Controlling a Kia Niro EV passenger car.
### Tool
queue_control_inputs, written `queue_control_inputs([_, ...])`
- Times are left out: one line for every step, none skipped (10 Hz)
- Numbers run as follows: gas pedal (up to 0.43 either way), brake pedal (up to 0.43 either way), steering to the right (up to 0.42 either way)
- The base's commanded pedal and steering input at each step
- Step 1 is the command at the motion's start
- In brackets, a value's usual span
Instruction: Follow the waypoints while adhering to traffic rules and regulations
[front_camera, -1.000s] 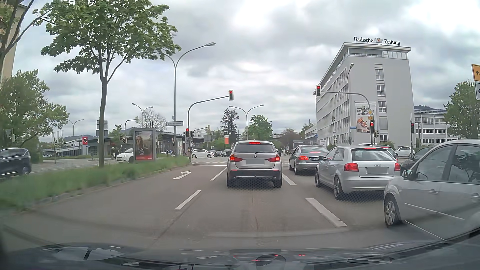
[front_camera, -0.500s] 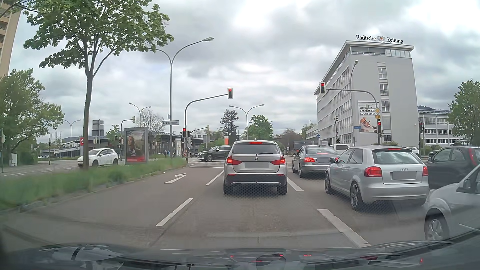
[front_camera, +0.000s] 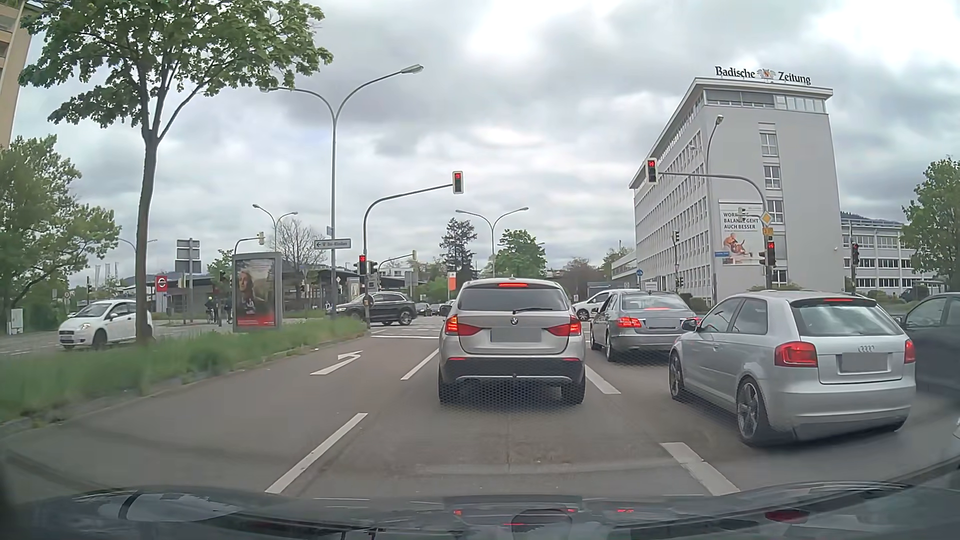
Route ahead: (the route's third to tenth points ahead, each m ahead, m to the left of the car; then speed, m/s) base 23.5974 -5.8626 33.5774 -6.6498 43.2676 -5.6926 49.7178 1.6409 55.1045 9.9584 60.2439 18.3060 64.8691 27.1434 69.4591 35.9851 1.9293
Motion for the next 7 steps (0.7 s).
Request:
queue_control_inputs([0.000,0.152,0.003])
queue_control_inputs([0.000,0.159,0.002])
queue_control_inputs([0.000,0.159,0.001])
queue_control_inputs([0.000,0.159,0.001])
queue_control_inputs([0.000,0.159,0.001])
queue_control_inputs([0.000,0.165,0.001])
queue_control_inputs([0.000,0.165,0.001])
